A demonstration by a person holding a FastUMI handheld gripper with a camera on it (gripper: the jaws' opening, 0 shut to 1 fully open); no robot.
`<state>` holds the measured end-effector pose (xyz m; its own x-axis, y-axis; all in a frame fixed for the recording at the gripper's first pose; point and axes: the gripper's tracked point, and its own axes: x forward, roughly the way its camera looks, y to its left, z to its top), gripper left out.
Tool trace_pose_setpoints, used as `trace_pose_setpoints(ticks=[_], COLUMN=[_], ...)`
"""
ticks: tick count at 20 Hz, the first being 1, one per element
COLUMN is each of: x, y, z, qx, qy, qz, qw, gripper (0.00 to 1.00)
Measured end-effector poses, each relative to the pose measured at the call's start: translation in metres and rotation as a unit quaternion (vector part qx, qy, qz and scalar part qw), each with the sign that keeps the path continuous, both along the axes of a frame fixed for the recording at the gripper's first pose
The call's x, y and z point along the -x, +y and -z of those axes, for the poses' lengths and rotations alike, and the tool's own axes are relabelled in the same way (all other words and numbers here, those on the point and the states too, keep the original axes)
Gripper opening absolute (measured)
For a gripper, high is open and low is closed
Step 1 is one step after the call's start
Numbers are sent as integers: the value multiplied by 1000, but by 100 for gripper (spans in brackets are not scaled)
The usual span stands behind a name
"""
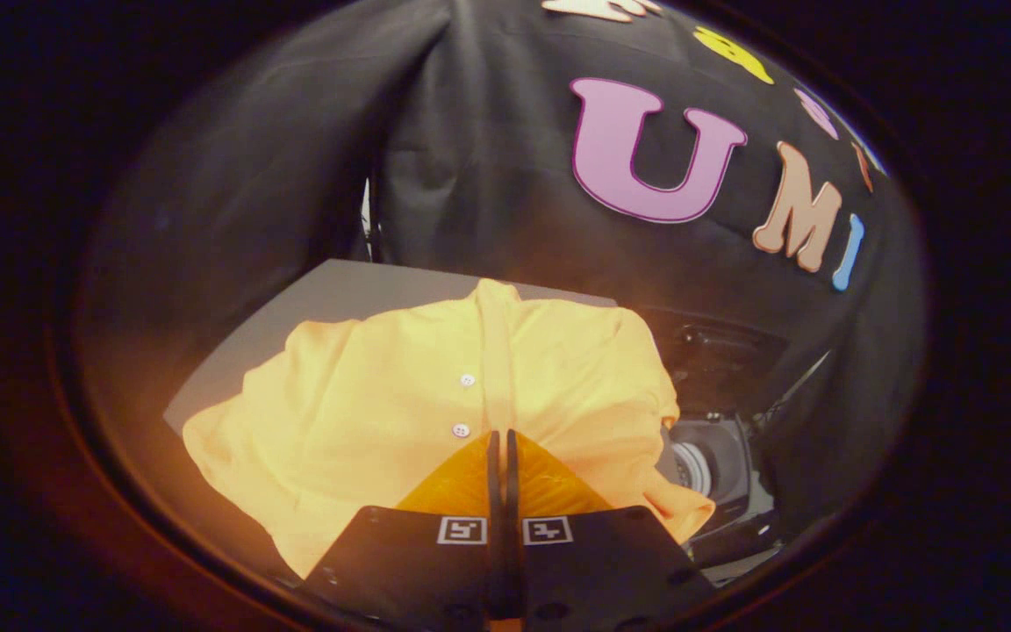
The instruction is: Put the clothes into the washing machine and then close the washing machine lid.
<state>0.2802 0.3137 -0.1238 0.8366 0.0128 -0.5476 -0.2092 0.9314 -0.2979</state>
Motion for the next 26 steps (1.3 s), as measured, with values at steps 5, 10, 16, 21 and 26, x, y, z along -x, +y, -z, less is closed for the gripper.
trace_pose_setpoints(ticks=[5, 10, 16, 21, 26], x=[-7, -8, -30, -54, -81], y=[-7, -36, -98, -169, -237], z=[-25, -68, -105, -134, -142], qx=[-27, -5, -4, 9, 6], qy=[-25, -68, -91, -111, -121], qz=[21, 29, 65, 104, 143], qw=[999, 997, 994, 988, 982], gripper=[0, 0, 0, 0, 0])
